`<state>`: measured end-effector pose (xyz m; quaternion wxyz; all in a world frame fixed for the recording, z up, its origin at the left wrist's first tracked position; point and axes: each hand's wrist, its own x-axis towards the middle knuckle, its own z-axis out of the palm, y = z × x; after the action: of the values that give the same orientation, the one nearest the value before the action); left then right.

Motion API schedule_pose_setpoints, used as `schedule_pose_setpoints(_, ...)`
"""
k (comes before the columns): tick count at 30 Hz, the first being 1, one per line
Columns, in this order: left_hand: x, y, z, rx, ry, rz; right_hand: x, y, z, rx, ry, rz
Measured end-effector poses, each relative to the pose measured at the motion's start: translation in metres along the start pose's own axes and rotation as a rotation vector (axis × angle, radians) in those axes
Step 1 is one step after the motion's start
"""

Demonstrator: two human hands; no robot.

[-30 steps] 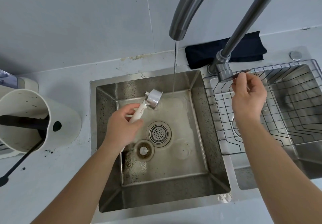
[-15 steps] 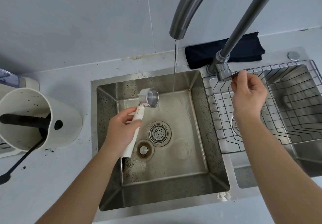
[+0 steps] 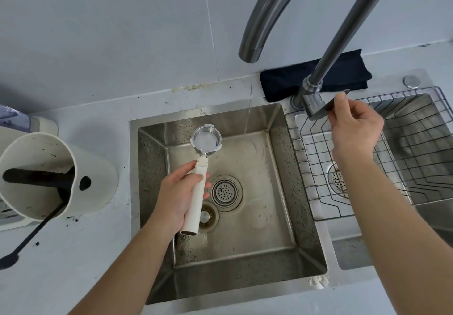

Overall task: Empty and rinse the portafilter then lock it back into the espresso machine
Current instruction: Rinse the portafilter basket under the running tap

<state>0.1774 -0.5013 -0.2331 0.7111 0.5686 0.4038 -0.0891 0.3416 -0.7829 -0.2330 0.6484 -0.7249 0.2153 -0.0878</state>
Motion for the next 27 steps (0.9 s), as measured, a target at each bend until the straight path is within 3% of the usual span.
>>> schedule_pose_setpoints(11, 0.003, -0.003, -0.001, -0.076, -0.020, -0.019, -0.003, -0.001, 0.001, 0.078, 0.006, 0.023)
schedule_pose_setpoints(27, -0.007, -0.009, 0.003, -0.134, -0.037, -0.032, -0.011, -0.002, -0.002, 0.000, -0.019, 0.074)
